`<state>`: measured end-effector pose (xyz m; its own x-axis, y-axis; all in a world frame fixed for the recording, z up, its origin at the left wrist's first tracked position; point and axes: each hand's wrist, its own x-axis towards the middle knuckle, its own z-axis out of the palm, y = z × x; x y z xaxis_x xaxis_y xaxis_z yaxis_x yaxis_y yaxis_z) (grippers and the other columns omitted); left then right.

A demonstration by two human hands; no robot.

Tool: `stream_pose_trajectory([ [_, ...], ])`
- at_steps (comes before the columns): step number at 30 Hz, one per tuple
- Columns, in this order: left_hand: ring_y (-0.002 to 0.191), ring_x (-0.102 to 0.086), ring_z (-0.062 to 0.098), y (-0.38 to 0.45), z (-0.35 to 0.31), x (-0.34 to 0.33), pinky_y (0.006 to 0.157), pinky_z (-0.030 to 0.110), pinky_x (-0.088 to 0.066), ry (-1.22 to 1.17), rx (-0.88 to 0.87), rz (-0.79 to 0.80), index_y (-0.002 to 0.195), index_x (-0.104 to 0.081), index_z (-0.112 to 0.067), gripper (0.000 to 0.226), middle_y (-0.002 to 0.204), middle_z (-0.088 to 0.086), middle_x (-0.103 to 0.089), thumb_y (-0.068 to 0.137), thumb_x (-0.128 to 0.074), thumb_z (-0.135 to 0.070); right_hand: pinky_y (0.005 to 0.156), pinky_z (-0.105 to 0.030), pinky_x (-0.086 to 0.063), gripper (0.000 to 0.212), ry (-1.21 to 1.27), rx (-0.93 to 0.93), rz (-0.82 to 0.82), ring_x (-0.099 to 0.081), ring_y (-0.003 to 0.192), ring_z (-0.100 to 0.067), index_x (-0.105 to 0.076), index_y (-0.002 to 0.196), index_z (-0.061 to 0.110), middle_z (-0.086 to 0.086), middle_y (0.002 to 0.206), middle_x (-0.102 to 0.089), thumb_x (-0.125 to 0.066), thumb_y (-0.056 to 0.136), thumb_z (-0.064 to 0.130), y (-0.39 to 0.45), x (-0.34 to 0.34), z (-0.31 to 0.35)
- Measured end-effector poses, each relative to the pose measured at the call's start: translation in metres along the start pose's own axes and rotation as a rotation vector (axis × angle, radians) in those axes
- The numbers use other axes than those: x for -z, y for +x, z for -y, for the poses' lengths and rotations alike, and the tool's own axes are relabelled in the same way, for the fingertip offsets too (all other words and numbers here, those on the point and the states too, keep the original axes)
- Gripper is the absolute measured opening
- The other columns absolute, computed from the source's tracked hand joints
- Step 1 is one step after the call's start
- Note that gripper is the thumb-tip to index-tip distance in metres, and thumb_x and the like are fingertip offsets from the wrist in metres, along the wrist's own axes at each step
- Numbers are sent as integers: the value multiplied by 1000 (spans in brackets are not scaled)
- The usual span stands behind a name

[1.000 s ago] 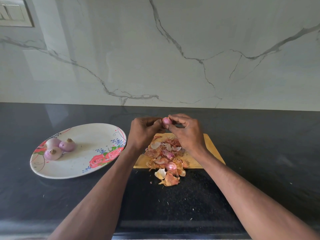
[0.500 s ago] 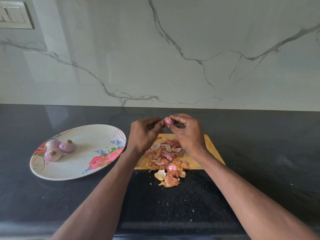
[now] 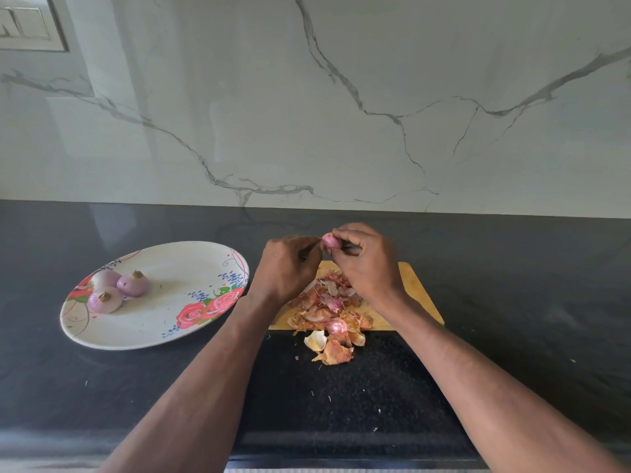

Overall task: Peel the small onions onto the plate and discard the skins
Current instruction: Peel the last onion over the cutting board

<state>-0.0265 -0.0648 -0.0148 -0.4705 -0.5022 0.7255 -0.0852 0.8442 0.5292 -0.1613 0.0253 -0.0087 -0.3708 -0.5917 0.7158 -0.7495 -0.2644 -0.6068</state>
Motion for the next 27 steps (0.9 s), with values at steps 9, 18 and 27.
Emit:
stream_pose_trajectory([
  [9,64,-69,22,0,-2,3,62,45,-56,11,-16,-7,93,-77,-3,17,76,6,-73,95,-63,-13,79,-27,-61,22,37,4,29,-70,91,-12,-75,108,3,-3,103,-70,-76,88,12,0,3,-1],
  [18,62,-68,26,0,-7,4,60,48,-55,-31,52,-50,88,-77,-5,15,71,6,-71,92,-65,-12,74,-27,-61,15,106,-60,24,-69,88,-11,-76,99,10,2,96,-72,-78,87,19,1,4,5],
  [27,58,-69,7,3,-11,6,58,20,-56,-121,264,-87,95,-77,-7,12,70,-3,-72,95,-65,-12,79,-25,-58,17,247,-197,16,-69,90,-9,-74,97,18,5,93,-75,-82,82,20,3,10,8],
])
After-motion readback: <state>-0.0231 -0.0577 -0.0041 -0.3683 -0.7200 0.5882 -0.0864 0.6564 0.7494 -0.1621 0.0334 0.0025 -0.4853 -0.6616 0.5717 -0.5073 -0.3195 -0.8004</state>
